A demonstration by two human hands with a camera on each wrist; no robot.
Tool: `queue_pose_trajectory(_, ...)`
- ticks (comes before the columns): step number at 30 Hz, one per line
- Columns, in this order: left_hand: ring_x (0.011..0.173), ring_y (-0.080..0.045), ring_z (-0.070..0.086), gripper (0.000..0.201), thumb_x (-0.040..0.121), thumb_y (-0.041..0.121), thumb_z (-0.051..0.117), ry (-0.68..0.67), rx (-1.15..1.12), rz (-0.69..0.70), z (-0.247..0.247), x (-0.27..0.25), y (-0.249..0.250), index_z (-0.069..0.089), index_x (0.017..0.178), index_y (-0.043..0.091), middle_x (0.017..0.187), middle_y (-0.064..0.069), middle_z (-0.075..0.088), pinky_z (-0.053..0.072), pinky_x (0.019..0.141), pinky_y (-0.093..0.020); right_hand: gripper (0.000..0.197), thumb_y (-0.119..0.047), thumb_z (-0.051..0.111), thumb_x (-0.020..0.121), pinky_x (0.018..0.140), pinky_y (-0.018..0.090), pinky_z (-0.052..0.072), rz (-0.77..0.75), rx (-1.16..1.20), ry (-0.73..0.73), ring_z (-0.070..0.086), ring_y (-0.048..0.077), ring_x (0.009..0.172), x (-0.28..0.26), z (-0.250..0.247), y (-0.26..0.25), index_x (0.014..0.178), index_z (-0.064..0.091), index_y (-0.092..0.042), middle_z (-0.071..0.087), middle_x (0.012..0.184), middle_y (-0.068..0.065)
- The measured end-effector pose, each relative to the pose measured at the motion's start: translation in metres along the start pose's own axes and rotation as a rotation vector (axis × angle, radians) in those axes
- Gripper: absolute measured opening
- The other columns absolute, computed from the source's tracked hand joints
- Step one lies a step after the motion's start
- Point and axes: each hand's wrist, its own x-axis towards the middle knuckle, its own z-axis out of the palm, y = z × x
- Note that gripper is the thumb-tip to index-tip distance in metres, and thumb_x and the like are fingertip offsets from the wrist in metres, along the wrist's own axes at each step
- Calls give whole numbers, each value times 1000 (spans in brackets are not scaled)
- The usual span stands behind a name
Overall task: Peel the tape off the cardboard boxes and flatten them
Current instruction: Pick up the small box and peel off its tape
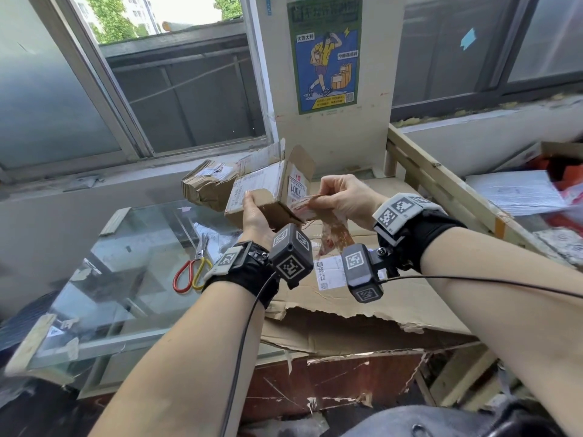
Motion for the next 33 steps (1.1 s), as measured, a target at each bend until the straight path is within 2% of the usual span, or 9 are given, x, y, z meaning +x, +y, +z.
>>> queue_pose_trajectory(4,97,-35,59,88,85,77,33,16,20,-1,-5,7,2,56,127,3,124,-21,60,49,64,-42,28,4,61,86,51,21,52,17,55,8,63,11,58,1,1,-1,66,45,-8,63,76,9)
queue_pose_trajectory(8,110,-37,57,85,85,75,37,35,50,33,-4,10,4,56,126,3,123,-21,60,50,67,-43,25,3,63,86,55,22,56,13,76,33,64,12,59,3,1,-1,69,48,-9,64,77,9)
queue_pose_trajectory(12,111,-34,59,80,81,74,48,100,64,86,-4,15,3,57,124,7,122,-18,63,53,82,-44,20,1,68,83,61,26,58,5,61,78,66,14,64,5,-1,-2,74,53,-8,66,80,9)
queue_pose_trajectory(15,98,-28,60,68,83,68,51,114,80,110,-5,17,3,57,112,6,105,-14,64,52,74,-38,18,-13,77,76,79,40,55,16,-85,165,65,24,81,6,-5,0,81,60,-15,69,88,8)
queue_pose_trajectory(19,82,-26,60,66,82,65,57,158,56,131,-13,22,1,54,117,9,96,-11,61,49,59,-35,47,-11,74,80,77,39,57,72,18,206,63,24,88,5,-15,4,121,52,-13,59,100,12)
queue_pose_trajectory(24,74,-26,58,57,84,56,63,145,43,134,-17,20,1,52,107,6,87,-12,58,49,56,-37,33,-17,72,83,79,35,56,63,-185,374,59,25,98,8,-20,12,112,59,-8,54,113,15)
queue_pose_trajectory(27,88,-27,63,51,78,46,74,142,50,127,-11,16,-2,51,106,9,99,-13,61,56,67,-38,45,-19,74,80,94,35,49,-56,-380,378,56,21,104,9,-15,12,121,55,-12,51,122,11)
queue_pose_trajectory(30,89,-26,65,80,67,41,85,213,114,169,-6,16,-7,42,130,16,111,-12,63,56,64,-35,65,-22,76,78,105,30,38,-249,-641,254,45,18,122,6,-2,1,134,46,-11,43,136,8)
queue_pose_trajectory(33,90,-28,67,97,52,33,93,217,90,248,0,20,-12,36,130,22,112,-13,62,58,70,-45,82,-24,79,74,116,27,19,-326,-816,66,28,15,139,4,11,-2,144,36,-13,32,151,5)
